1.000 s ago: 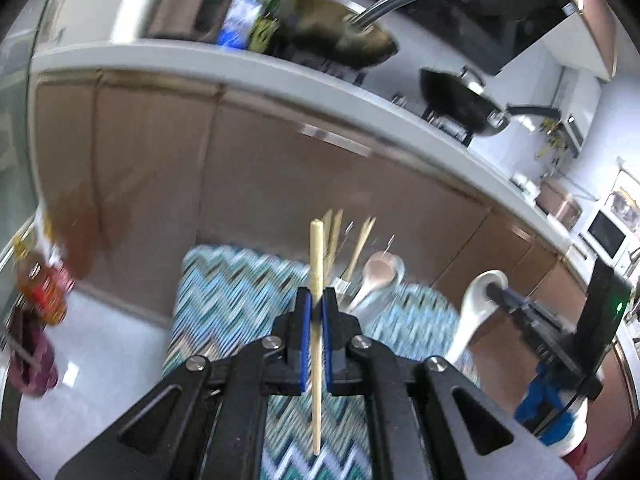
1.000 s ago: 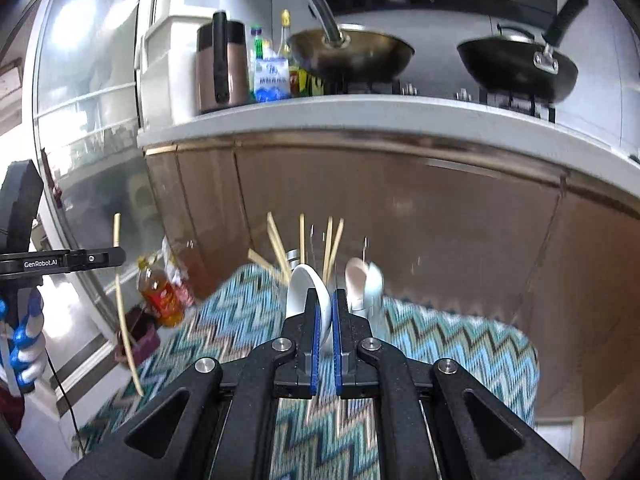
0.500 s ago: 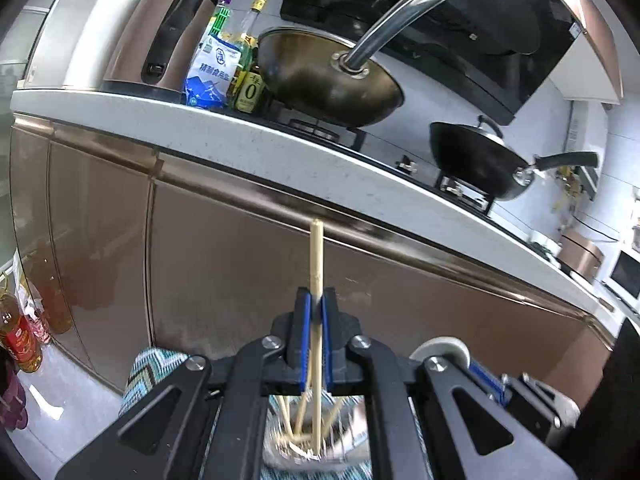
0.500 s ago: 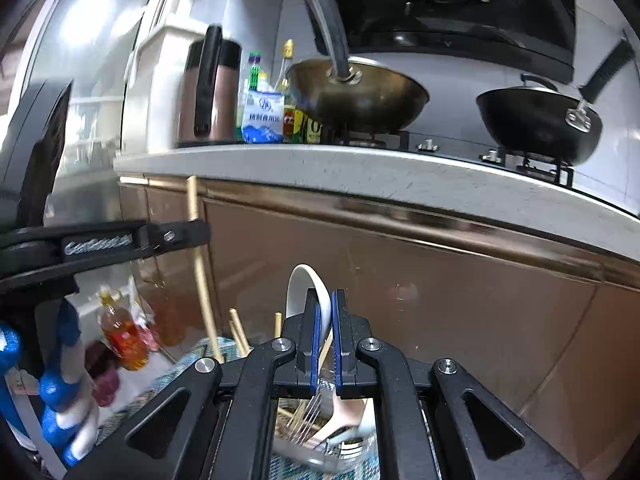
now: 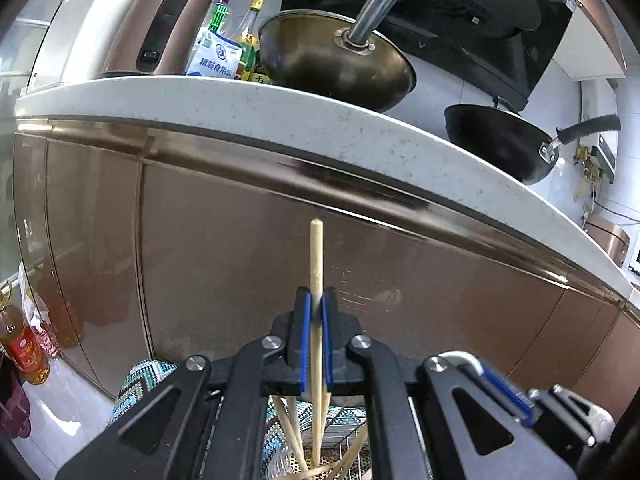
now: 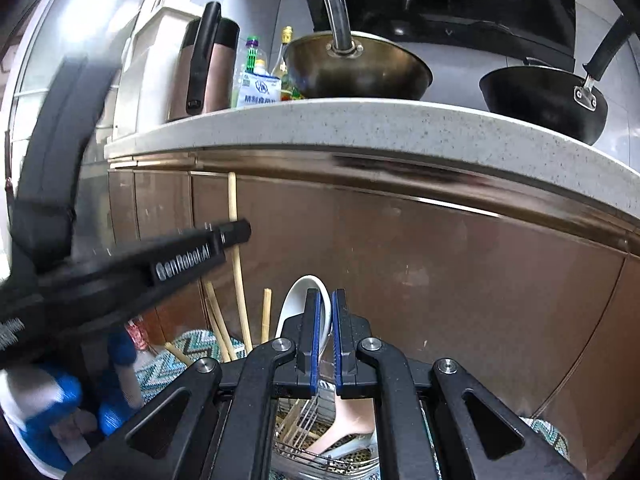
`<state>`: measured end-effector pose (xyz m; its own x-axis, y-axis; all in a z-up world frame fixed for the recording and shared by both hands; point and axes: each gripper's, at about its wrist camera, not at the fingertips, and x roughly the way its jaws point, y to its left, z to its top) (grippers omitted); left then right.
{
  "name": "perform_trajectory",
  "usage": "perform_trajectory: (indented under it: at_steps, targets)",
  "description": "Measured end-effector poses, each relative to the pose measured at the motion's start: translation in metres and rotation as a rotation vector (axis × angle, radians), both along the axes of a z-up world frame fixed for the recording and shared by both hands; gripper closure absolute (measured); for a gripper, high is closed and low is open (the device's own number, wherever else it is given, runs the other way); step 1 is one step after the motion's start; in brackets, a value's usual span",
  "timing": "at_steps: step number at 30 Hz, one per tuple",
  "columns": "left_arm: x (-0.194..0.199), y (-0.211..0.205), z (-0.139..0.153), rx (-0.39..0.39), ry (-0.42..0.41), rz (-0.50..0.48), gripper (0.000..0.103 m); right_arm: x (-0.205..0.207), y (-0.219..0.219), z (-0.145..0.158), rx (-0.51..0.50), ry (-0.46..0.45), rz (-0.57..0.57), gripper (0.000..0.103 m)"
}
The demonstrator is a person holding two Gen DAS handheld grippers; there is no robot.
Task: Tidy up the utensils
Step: 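Carry the spoon with the right tool while the left carries the chopstick over the holder, then open the right tool to drop the spoon in while the left releases the chopstick into the holder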
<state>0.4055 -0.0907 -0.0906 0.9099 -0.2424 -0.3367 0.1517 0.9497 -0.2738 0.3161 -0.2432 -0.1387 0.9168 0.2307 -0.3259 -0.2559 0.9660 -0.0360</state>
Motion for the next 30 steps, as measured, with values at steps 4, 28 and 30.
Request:
perform_trajectory:
  at_steps: [4,28,30]
  targets:
    - [-0.001,0.004,0.005,-0.011,-0.011,0.001,0.098,-0.006,-0.003,0.014,0.022,-0.033,0.001,0.098]
    - [-0.008,0.018,-0.008,-0.048,0.012,0.006,0.095,-0.011,-0.002,-0.008,-0.035,-0.068,-0.051,0.075]
    - [-0.013,0.019,-0.004,-0.052,0.009,0.007,0.093,-0.015,-0.004,-0.005,-0.027,-0.073,-0.055,0.073]
